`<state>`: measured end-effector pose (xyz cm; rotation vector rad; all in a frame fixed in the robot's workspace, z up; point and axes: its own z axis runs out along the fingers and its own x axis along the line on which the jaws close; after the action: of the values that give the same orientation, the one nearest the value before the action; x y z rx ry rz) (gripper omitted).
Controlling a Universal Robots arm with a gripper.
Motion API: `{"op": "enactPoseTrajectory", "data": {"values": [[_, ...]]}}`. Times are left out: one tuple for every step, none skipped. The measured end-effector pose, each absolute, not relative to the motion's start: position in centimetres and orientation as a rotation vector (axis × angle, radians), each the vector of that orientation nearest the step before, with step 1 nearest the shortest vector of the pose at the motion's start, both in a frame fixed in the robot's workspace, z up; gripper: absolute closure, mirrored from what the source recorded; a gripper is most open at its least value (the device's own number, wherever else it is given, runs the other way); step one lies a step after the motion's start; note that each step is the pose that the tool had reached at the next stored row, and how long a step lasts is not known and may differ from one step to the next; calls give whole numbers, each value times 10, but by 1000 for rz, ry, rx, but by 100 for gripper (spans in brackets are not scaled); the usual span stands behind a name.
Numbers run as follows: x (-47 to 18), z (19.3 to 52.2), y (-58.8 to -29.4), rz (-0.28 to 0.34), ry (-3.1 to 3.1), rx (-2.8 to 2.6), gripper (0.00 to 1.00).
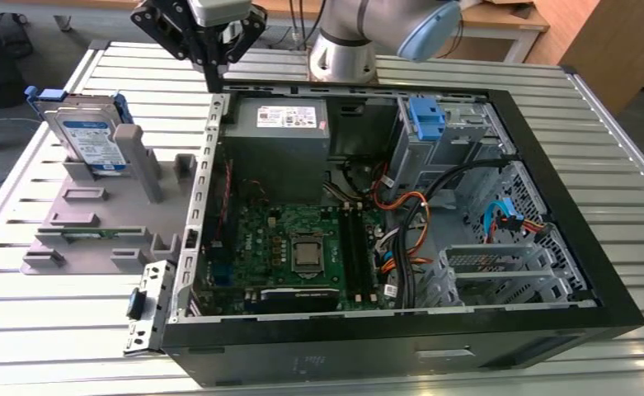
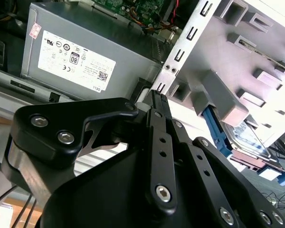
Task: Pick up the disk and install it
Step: 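Reach for the disk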
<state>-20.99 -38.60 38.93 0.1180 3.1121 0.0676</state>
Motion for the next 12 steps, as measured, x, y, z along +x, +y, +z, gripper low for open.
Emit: {"op": "enactPoseTrajectory", "data": {"values": [[-211,389,-386,68,3112,118,89],[-211,389,-386,68,3112,118,89],[-211,389,-386,68,3112,118,89],[-212,389,-386,68,3112,118,89],[-212,389,-386,68,3112,118,89],[-212,389,-386,68,3112,118,89],[-212,389,-386,68,3112,118,89],[-212,389,-386,68,3112,118,89],[-212,389,-386,68,3112,118,89],[-212,389,-386,68,3112,118,89],[-212,389,-386,68,3112,118,89],[-212,389,-386,68,3112,118,89]]}}
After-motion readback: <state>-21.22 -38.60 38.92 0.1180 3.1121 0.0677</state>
